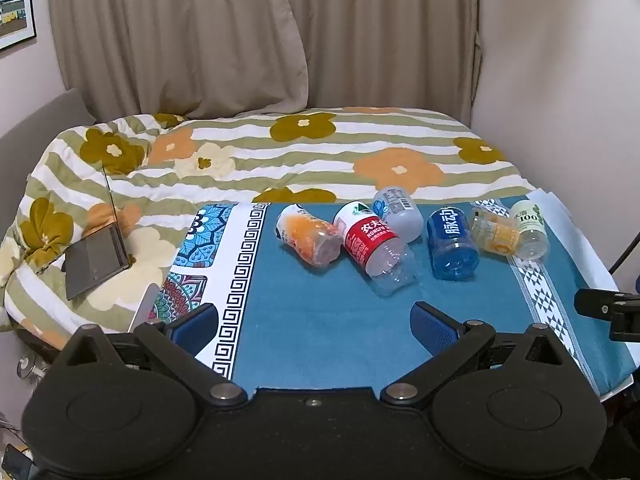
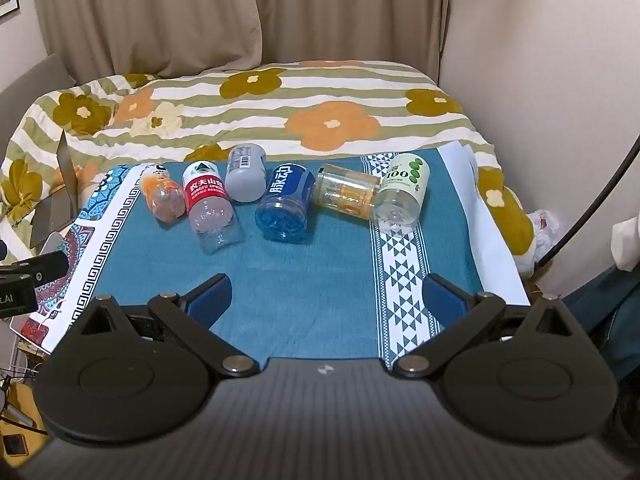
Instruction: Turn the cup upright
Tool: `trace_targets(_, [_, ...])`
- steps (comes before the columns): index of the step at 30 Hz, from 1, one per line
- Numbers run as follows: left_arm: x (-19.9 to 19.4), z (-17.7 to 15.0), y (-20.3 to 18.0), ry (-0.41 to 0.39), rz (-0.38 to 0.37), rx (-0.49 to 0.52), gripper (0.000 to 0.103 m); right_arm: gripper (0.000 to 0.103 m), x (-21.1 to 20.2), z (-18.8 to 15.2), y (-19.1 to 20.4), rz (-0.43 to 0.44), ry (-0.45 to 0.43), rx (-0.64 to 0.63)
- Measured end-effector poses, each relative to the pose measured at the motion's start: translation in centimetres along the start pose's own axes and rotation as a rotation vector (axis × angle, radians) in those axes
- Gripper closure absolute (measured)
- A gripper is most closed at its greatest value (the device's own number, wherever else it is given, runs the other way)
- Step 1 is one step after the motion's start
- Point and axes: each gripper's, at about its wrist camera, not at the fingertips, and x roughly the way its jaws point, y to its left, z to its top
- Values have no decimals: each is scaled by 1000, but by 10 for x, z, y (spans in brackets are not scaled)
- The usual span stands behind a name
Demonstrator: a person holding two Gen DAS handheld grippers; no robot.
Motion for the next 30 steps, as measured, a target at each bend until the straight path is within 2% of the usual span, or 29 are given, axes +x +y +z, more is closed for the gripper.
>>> trace_targets(7, [-2,1,-3,-22,20,24,0,0,0,0,0,-6,0,-4])
trace_targets(30, [-3,-1,-3,-23,-3,9,0,0,1,-5,-1,-16,7,-1])
